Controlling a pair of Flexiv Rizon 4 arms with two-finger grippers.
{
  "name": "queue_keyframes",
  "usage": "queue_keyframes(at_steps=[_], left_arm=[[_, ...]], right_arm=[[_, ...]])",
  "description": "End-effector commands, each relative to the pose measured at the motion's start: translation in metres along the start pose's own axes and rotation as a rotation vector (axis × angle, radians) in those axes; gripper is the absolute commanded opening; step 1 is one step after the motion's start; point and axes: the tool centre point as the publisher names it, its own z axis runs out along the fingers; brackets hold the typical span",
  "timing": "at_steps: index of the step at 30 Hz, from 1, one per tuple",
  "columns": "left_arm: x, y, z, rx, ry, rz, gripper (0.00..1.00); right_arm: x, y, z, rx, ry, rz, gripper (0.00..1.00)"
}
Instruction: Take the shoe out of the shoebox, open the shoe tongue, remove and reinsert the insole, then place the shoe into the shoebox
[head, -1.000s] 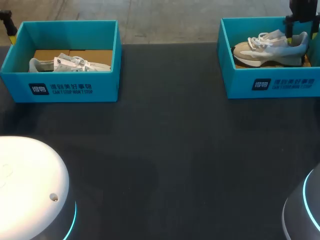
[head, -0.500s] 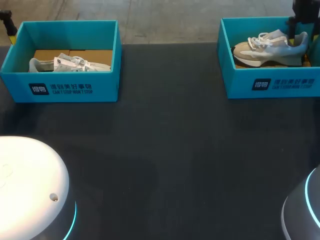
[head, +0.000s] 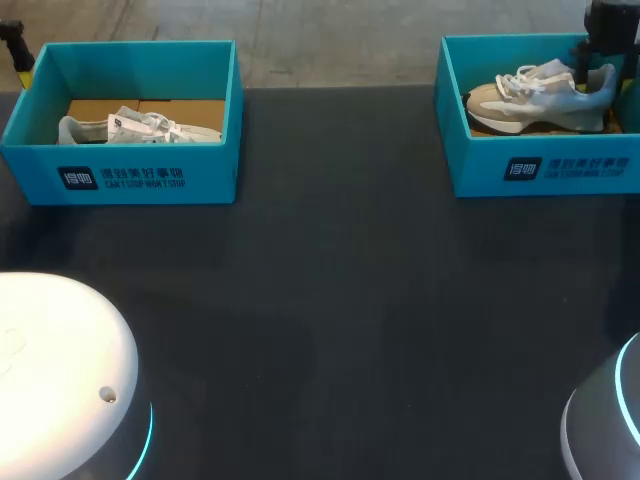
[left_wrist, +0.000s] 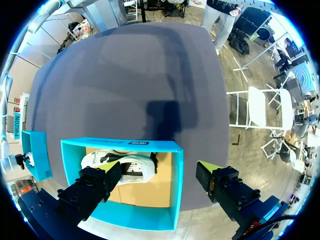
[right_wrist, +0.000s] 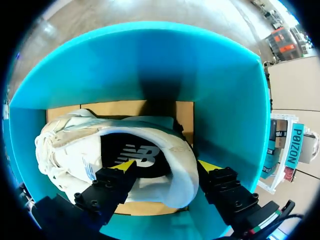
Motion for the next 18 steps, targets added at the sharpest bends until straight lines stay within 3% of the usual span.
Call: queue_keyframes(at_steps=[1, 6, 12, 18], left_arm=[[0.0006, -0.0003, -0.0005, 0.000, 0.002, 0.001, 1.00], [0.0006, -0.0003, -0.0005, 0.000, 0.002, 0.001, 1.00], [0.0006, -0.0003, -0.0005, 0.000, 0.002, 0.001, 1.00], [0.0006, -0.0003, -0.0005, 0.000, 0.002, 0.001, 1.00]], right_arm=[[0.0013, 0.0085, 0.0054, 0.039, 0.004, -0.005, 0.76], [0.0008, 0.0065, 0.0116, 0.051, 0.013, -0.005, 0.72], [0.0026, 0.0024, 0.0140, 0.058, 0.017, -0.008, 0.59], [0.0030, -0.0011, 0.0077, 0.052, 0.008, -0.007, 0.56]])
